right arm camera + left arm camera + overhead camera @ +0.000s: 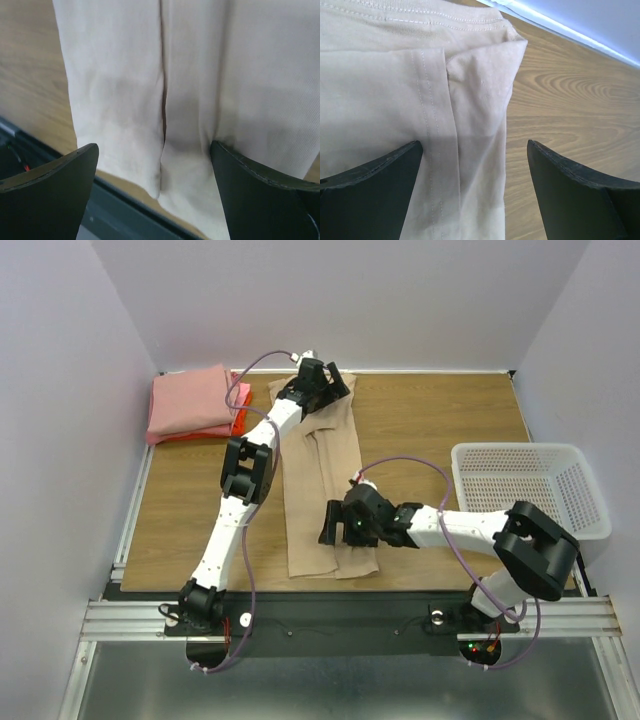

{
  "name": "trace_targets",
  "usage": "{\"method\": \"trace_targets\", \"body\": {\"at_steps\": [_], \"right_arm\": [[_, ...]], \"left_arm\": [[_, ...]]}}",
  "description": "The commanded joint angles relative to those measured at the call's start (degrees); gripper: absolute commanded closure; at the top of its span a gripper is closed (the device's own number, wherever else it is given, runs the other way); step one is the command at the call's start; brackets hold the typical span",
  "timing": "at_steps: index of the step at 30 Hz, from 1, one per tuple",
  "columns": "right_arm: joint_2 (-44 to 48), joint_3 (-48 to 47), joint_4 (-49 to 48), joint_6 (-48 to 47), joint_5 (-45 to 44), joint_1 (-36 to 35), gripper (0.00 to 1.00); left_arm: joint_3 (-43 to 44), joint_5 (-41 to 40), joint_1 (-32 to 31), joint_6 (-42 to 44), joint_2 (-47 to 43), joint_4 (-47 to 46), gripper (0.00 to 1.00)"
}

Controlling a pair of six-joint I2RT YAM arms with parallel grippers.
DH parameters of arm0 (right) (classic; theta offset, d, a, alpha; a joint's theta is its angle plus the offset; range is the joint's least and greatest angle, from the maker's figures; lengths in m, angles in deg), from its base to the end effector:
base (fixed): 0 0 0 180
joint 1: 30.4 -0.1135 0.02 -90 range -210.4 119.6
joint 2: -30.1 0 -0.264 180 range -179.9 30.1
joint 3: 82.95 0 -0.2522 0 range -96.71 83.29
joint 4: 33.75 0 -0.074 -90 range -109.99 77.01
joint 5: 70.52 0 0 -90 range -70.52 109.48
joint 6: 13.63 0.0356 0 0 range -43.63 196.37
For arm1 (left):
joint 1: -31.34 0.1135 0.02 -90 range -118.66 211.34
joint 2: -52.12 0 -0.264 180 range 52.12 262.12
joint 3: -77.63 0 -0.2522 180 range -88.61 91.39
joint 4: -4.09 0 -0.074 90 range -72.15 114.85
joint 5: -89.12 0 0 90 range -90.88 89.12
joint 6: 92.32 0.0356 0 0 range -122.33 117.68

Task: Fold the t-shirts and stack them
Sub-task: Fold the tshirt

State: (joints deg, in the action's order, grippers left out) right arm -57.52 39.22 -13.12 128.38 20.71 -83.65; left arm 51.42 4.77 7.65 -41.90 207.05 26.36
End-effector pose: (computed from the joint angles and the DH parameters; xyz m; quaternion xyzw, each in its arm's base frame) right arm 0.1775 0.2390 0.1675 -0.0138 0.9408 0.2752 0.1975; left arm 0.5587 -0.2490 0.1769 -0.0886 0.8306 -0.3227 0.4452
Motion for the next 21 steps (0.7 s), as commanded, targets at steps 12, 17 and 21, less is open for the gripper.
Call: {"method": "trace_targets", "body": {"at_steps": [12, 17, 21], "right_arm": [[13.9, 1.5, 7.1, -3.3, 4.0, -3.6, 0.00], [15.0, -1.5, 7.1, -6.3, 8.9, -3.6, 0.00], [19.8, -1.6, 7.3, -6.7, 6.3, -3.5, 0.00]], "left_arm": [[1.3, 8.2, -0.9, -6.5, 0.7, -10.5, 0.01], [1.0, 8.4, -2.7, -0.3, -10.2, -11.9, 0.01], [-8.6, 7.6, -5.0, 4.4, -23.5, -11.9, 0.01]]}}
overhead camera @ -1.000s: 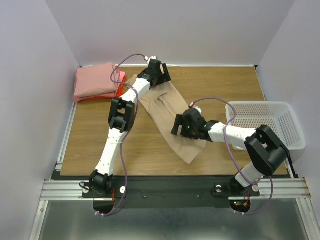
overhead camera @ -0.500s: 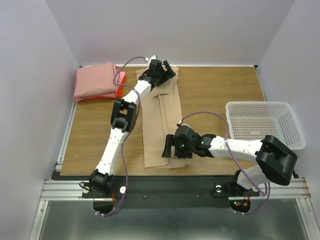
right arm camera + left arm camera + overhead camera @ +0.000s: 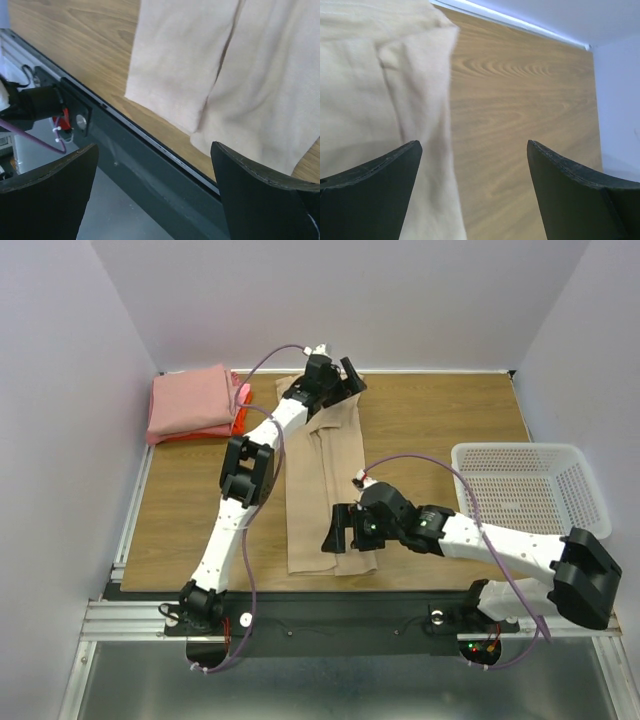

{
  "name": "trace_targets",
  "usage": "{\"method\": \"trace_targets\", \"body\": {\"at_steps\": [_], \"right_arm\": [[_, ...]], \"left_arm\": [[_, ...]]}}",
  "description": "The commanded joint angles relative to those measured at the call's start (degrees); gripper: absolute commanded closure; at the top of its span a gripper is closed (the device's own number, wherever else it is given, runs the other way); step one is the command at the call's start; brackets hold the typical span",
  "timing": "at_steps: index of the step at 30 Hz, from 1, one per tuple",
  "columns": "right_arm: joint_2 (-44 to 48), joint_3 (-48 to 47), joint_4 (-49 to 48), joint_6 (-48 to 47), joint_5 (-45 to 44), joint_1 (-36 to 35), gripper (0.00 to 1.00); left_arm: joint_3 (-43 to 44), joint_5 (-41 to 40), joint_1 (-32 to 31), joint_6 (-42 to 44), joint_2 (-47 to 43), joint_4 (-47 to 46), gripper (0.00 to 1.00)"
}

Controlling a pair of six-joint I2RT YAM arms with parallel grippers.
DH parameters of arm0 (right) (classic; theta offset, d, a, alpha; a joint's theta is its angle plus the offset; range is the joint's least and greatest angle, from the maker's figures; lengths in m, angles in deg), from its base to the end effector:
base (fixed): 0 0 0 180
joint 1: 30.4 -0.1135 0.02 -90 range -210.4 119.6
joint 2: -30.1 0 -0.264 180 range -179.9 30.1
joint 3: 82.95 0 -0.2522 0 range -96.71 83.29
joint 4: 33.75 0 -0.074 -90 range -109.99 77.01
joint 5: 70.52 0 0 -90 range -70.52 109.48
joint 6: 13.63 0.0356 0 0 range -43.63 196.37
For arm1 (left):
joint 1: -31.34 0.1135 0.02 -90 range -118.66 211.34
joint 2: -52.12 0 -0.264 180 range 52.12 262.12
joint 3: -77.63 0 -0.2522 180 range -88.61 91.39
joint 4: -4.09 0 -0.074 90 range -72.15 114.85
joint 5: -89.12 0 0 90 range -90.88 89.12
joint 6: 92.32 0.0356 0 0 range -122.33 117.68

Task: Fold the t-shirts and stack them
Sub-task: Fold the tshirt

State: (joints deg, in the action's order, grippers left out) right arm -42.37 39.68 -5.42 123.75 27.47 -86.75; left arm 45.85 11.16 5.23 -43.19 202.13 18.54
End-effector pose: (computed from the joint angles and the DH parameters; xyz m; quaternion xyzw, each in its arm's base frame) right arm 0.1418 0.2219 0.2244 -0.0991 0.9114 0.3497 0.1932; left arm 0.5402 -0.2730 0.2072 -0.0398 0.7970 -0.3993 0.4515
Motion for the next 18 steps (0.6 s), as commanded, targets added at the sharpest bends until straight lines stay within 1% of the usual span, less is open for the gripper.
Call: {"method": "trace_targets", "body": {"at_steps": [1, 3, 4, 5, 6, 7, 8, 9, 10, 11, 12, 13, 14, 15, 16, 17, 18], "right_arm": [[6.9, -1.4, -0.3, -2.3, -0.8, -0.4, 0.00], [8.8, -0.3, 0.3, -2.1, -3.2, -0.5, 0.00], [10.0, 0.3, 0.5, -1.8, -3.9, -0.5, 0.00], [10.8, 0.8, 0.6, -1.7, -4.9, -0.5, 0.00], [12.5, 1.8, 1.2, -1.7, -6.3, -0.5, 0.00], [13.1, 2.1, 1.5, -1.7, -7.0, -0.4, 0.00], [13.7, 2.4, 2.5, -1.6, -7.6, -0.4, 0.00], [14.3, 2.7, 2.9, -2.0, -9.1, -0.4, 0.00], [15.3, 3.4, 3.5, -2.2, -9.4, -0.3, 0.00], [15.8, 3.6, 4.2, -2.1, -10.0, -0.2, 0.00], [16.7, 3.9, 5.7, -1.5, -11.9, -0.2, 0.00], [17.3, 4.8, 6.2, -0.8, -12.4, -0.2, 0.00], [17.8, 5.2, 6.9, -0.3, -13.8, -0.2, 0.00], [18.3, 5.8, 6.9, 0.1, -14.2, -0.2, 0.00], [19.2, 7.3, 7.1, 1.0, -14.7, -0.2, 0.00], [19.4, 7.7, 7.1, 1.2, -15.1, -0.2, 0.00], [19.6, 8.1, 7.4, 1.1, -15.3, -0.2, 0.00]], "left_arm": [[-8.2, 1.5, -3.6, 7.7, -24.5, -4.0, 0.01], [-14.5, 0.3, -5.1, 9.4, -31.2, -3.9, 0.01], [-21.8, -0.5, -6.7, 10.3, -38.1, -3.3, 0.01], [-26.0, -1.6, -7.3, 10.6, -41.7, -2.9, 0.01], [-29.8, -5.1, -7.9, 10.5, -45.3, -2.0, 0.02], [-34.1, -7.3, -8.6, 9.5, -52.8, 1.0, 0.02], [-44.0, -9.7, -9.7, 7.0, -56.7, 1.7, 0.02], [-49.9, -11.6, -10.6, 4.7, -60.8, 1.8, 0.02], [-55.6, -16.2, -11.2, 2.7, -68.5, 1.4, 0.02], [-66.2, -17.2, -12.7, 1.2, -72.3, 1.1, 0.02], [-71.3, -19.4, -13.9, -2.7, -76.0, 0.9, 0.01], [-75.9, -20.3, -14.8, -4.1, -82.5, 1.2, 0.02], [-83.8, -20.6, -16.8, -6.0, -85.6, 1.8, 0.02], [-87.0, -20.6, -17.5, -8.1, -88.3, 3.3, 0.01], [-89.9, -20.3, -18.4, -11.9, -93.1, 7.2, 0.01], [-94.5, -20.3, -19.2, -13.4, -95.2, 9.1, 0.02], [-96.6, -20.4, -20.0, -15.4, -97.3, 11.3, 0.01]]}}
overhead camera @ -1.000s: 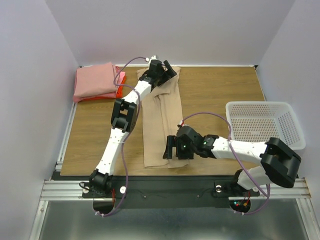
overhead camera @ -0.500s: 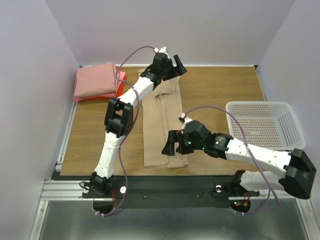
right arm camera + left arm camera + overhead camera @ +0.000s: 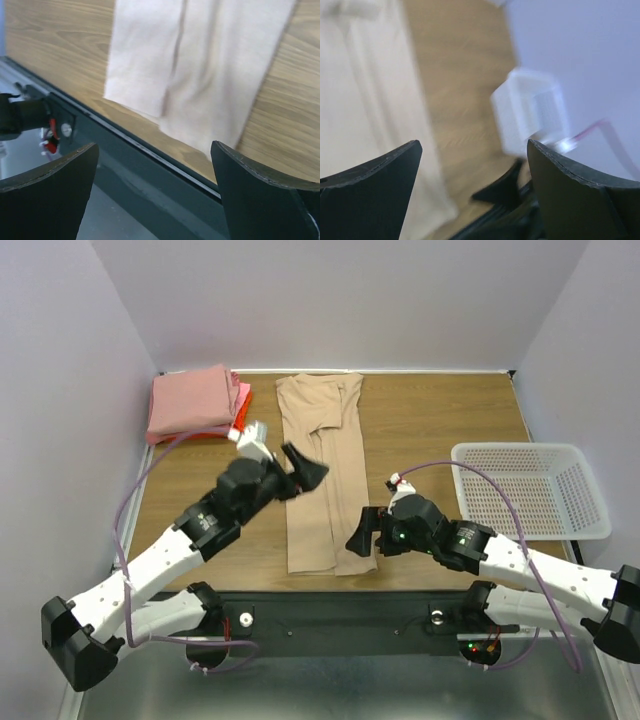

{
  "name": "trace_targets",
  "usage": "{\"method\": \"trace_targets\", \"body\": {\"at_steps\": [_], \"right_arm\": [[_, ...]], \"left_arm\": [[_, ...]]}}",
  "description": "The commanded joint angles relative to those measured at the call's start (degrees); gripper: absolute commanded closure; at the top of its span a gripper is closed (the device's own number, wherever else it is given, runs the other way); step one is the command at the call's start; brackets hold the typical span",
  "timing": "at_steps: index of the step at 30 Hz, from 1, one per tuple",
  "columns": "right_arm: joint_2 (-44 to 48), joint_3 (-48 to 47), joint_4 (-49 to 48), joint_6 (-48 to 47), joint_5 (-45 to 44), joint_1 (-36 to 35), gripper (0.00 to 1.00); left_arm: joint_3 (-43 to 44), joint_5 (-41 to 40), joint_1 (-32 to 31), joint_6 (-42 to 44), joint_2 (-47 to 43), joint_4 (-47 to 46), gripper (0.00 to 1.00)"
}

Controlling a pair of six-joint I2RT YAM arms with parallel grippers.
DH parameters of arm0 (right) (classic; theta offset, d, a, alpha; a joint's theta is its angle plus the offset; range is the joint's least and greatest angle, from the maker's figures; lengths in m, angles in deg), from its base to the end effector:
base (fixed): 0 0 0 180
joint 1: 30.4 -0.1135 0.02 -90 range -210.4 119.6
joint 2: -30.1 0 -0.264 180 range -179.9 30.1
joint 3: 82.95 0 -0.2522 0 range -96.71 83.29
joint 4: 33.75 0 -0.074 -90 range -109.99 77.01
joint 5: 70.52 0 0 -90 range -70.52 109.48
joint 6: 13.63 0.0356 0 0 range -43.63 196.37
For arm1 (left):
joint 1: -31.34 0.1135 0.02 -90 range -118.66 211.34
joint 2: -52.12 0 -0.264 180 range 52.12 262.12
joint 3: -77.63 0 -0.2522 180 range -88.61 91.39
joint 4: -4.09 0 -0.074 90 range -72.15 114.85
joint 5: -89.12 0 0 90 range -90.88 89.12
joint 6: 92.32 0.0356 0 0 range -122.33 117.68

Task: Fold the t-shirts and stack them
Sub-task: Fold the tshirt

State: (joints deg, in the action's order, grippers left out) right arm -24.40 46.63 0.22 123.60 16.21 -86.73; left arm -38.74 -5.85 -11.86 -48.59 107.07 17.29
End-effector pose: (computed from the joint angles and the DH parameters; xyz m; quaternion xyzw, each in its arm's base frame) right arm 0.1151 0.1691 0.2430 -0.0588 0.8968 0.3281 0.2910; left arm 0.1675 -0.1530 0.3591 -0.0491 0.7327 -0.4546 0.5041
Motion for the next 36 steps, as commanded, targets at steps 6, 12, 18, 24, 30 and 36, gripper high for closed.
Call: {"method": "trace_targets", "body": {"at_steps": [6, 12, 18, 24, 30, 36], "right_arm": [[0.2, 3.3, 3.7, 4.9, -4.2, -0.2, 0.01], [-3.3, 6.0, 3.7, 9.4, -4.4, -0.1, 0.20], [-6.8, 6.1, 3.4, 13.0, -4.8, -0.1, 0.33], [-8.4, 8.0, 0.3, 15.2, -3.6, -0.1, 0.40], [-10.3, 8.9, -1.7, 15.4, -2.8, -0.1, 0.47], [-11.6, 9.2, -3.7, 13.7, -2.3, 0.0, 0.68]], "left_arm": [[-23.1, -0.1, -7.3, -21.8, -13.9, 25.6, 0.02], [-28.5, 1.8, -7.8, -24.9, -18.7, 28.2, 0.10], [-30.8, 3.9, -7.9, -23.4, -12.9, 26.2, 0.18], [-31.8, 3.6, -7.8, -23.5, -9.3, 23.4, 0.28], [-31.8, 6.7, -7.9, -22.6, -5.4, 18.4, 0.51], [-31.3, 5.4, -7.9, -22.9, -3.3, 18.9, 1.00]]}}
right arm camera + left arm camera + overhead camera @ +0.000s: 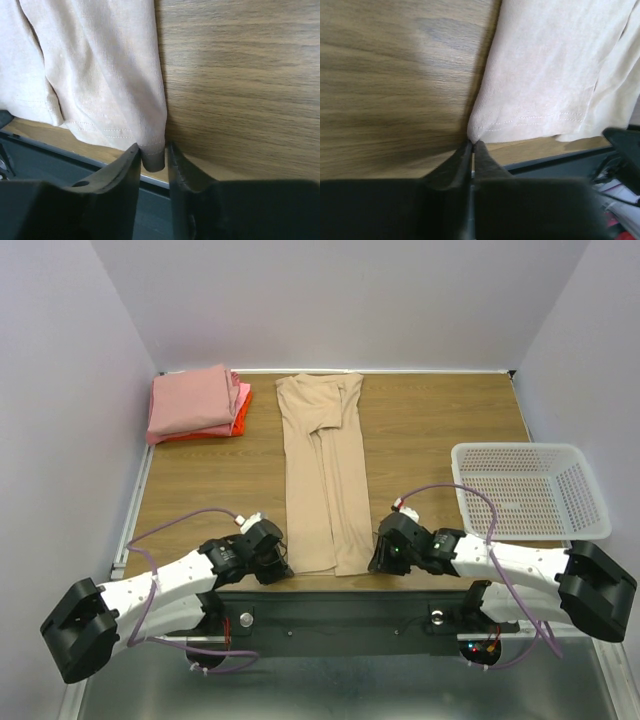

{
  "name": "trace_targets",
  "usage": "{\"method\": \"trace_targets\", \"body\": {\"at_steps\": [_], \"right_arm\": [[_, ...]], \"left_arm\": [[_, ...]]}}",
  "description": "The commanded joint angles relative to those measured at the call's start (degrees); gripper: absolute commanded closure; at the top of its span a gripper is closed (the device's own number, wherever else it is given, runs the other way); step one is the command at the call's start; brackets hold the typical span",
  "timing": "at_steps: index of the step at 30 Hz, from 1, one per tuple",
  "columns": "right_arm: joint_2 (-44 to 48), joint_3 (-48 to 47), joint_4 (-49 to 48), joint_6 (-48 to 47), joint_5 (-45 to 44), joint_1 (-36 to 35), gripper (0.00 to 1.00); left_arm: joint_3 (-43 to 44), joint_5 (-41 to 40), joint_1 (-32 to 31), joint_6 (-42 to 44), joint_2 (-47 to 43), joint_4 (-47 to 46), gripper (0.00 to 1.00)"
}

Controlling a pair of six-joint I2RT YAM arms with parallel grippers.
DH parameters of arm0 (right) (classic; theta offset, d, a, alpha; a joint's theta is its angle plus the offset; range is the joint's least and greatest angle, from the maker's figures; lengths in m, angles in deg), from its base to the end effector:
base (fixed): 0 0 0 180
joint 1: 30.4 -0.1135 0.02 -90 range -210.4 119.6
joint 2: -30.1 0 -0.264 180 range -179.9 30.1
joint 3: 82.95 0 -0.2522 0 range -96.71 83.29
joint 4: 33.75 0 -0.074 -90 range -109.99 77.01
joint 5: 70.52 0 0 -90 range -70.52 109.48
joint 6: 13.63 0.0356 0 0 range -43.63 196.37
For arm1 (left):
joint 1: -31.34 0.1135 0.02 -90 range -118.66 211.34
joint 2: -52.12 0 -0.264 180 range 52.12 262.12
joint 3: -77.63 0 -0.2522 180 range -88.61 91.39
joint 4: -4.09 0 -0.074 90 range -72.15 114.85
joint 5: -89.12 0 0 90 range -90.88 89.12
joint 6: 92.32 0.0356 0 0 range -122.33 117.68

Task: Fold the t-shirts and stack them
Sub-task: Fold the tshirt

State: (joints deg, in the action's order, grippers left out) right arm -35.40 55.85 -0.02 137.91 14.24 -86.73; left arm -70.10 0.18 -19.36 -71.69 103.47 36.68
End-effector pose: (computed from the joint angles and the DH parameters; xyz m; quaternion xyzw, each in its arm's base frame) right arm 0.1127 0.1633 0.1571 0.0562 0.9588 0.2130 0.1796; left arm 0.1017 -0.1253 0.1513 -0.1502 0.9325 -0.2888 0.1564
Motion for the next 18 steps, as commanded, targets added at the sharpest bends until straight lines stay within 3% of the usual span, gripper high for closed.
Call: {"method": "trace_targets", "body": {"at_steps": [1, 2, 4, 12, 18], "right_arm": [[-0.8, -0.1, -3.4, -1.4, -0.6, -0.1, 0.72], [-1.2, -0.4, -3.4, -1.7, -0.7, 0.0, 0.91], [-1.6, -1.1, -3.4, -2.3, -0.8, -0.1, 1.00], [-1.2, -5.1, -3.4, -5.0, -3.2, 0.0, 1.00], [-2.4, -10.7, -3.3, -8.3, -10.0, 0.5, 1.00]], "left_arm": [[0.2, -0.6, -0.4, 0.1, 0.3, -0.1, 1.00], [0.6, -2.5, -0.4, 0.4, 0.1, 0.2, 1.00], [0.8, -3.1, -0.4, 0.6, -0.4, 0.2, 1.00], [4.4, -5.6, -0.4, 3.3, -3.1, -2.7, 1.00], [9.1, -10.8, -0.4, 5.4, -1.5, -3.5, 1.00]]}}
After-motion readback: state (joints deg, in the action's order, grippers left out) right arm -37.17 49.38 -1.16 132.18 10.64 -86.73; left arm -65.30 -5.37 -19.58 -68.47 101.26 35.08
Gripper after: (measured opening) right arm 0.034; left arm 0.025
